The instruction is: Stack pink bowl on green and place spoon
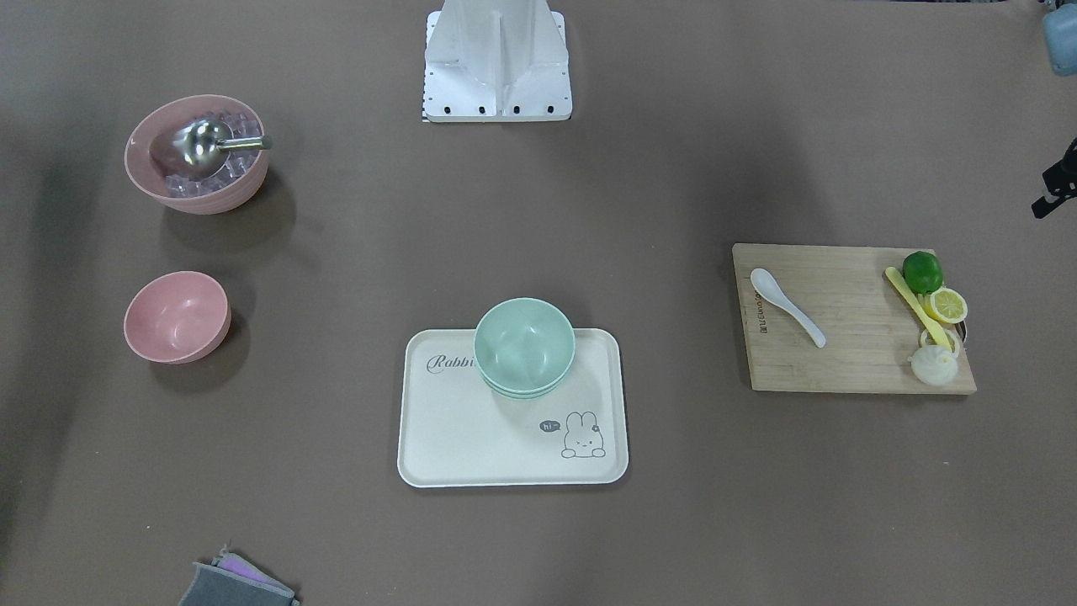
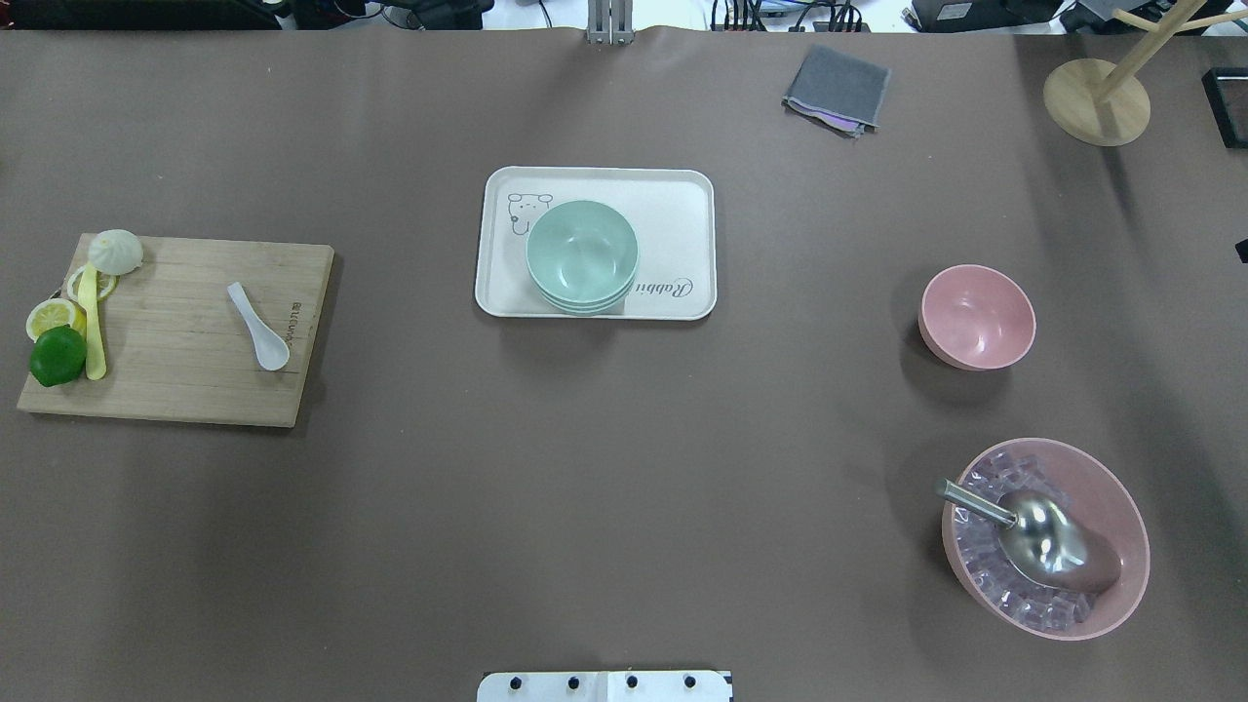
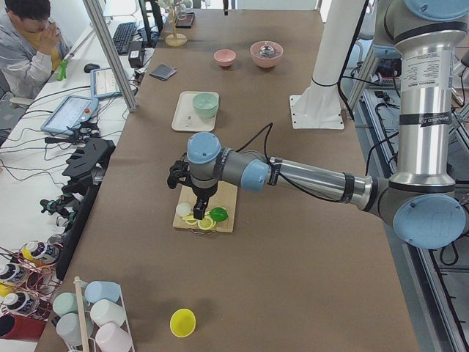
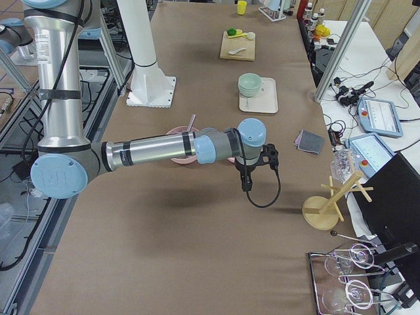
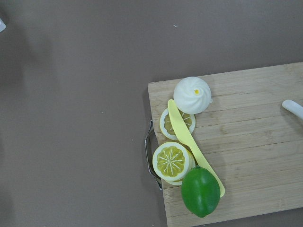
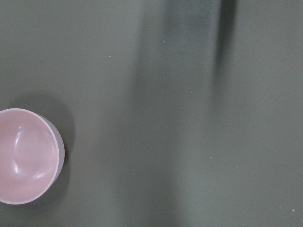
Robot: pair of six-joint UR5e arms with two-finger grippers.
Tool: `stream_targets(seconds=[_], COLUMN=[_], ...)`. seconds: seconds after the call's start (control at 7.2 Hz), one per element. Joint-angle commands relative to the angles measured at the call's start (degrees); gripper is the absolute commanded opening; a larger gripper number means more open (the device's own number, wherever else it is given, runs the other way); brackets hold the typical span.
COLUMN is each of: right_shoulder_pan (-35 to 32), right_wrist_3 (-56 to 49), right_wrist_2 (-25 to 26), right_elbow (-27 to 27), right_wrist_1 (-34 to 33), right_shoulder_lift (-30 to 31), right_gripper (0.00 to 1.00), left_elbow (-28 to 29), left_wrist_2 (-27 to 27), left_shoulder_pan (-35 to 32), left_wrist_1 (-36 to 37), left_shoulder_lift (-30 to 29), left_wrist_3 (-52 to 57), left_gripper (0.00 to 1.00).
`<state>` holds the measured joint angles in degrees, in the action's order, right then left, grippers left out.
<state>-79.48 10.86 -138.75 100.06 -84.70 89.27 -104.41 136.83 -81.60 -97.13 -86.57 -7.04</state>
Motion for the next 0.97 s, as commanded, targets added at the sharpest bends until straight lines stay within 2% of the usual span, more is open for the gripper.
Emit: stream_targets(seconds=[0.0, 0.14, 0.28, 0.42, 0.56, 0.83], right_shoulder_pan=[9.98, 15.35, 18.63, 21.88, 22.96, 24.19], right_wrist_3=[19.34, 29.03, 33.57, 34.57, 35.02, 38.17], right_wrist_2=[5.99, 9.69, 10.16, 11.82, 12.19, 12.10], right_elbow=[0.23, -0.03, -0.47, -1.78, -2.32, -7.04], right_wrist_1=[12.46, 18.02, 19.21, 19.48, 19.57, 19.66], right_shoulder_lift=[0.03, -0.15, -0.50, -0.85, -2.24, -6.89], right_gripper=[1.00, 1.00, 1.00, 1.00, 1.00, 0.98], left_elbow=[0.17, 0.44, 0.70, 1.05, 1.40, 1.49], left_wrist_2=[0.10, 0.02, -0.24, -0.42, -0.34, -0.42], left_shoulder_pan=[0.30, 0.47, 1.08, 1.44, 1.44, 1.53], left_wrist_1=[0.18, 0.10, -0.08, -0.08, -0.17, -0.17], left_shoulder_lift=[0.00, 0.00, 0.00, 0.00, 0.00, 0.00], left_wrist_3=[0.01, 0.01, -0.08, 0.01, 0.09, 0.18], left_gripper=[0.98, 0.98, 0.98, 0.98, 0.98, 0.98])
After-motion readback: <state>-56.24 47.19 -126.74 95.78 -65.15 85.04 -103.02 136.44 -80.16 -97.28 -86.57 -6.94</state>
